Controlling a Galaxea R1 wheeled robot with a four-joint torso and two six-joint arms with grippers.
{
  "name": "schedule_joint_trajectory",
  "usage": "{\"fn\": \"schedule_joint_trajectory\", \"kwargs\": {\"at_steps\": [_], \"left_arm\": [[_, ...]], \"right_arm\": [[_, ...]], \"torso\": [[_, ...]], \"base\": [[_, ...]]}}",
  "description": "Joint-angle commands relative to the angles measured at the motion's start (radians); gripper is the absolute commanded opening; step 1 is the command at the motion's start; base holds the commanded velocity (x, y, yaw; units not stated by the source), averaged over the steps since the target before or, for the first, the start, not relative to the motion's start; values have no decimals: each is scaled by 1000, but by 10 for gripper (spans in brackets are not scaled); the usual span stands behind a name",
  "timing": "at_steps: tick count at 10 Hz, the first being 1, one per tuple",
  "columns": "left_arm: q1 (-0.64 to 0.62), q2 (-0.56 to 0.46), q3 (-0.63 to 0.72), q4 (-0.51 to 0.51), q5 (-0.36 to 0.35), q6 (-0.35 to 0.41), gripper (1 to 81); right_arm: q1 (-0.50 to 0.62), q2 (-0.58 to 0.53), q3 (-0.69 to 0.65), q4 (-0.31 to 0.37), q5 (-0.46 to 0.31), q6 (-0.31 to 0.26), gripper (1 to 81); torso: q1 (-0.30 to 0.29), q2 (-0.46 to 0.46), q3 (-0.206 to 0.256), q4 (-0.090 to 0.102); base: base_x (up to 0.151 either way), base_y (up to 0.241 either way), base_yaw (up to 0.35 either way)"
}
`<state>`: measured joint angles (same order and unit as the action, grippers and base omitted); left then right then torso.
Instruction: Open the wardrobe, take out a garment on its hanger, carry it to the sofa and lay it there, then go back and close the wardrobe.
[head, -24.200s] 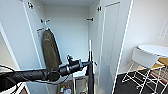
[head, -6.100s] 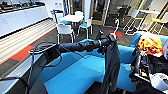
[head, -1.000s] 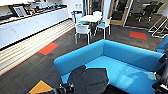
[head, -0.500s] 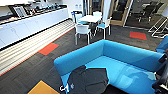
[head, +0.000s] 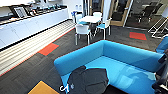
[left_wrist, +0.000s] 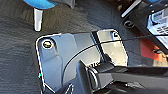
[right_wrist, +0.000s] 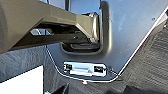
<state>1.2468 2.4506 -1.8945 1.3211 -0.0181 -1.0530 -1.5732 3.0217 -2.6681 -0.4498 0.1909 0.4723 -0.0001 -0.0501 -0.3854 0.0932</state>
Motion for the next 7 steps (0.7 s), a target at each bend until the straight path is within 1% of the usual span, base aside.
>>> {"fn": "schedule_joint_trajectory", "kwargs": {"at_steps": [1,2,3,4,5,7], "left_arm": [[95,146,-273,57,-65,-4,811],[110,176,-330,53,-94,-5,811],[121,209,-397,53,-129,-9,811],[128,239,-449,53,-141,-12,811],[136,258,-474,52,-141,-13,811],[151,301,-538,53,-135,-15,811]], "right_arm": [[-5,21,-22,-6,-54,3,811],[-3,24,-28,-4,-54,3,811],[-3,25,-30,-4,-54,3,811],[-3,25,-30,-4,-54,3,811],[-3,27,-30,-6,-54,3,811],[-3,32,-30,-7,-54,2,811]], "torso": [[0,0,85,0],[0,0,102,0],[0,0,137,0],[0,-1,166,0],[0,-1,110,0],[0,-2,133,0]], "base": [[0,0,0],[0,0,0],[0,0,0],[0,0,0],[0,0,0],[0,0,0]]}}
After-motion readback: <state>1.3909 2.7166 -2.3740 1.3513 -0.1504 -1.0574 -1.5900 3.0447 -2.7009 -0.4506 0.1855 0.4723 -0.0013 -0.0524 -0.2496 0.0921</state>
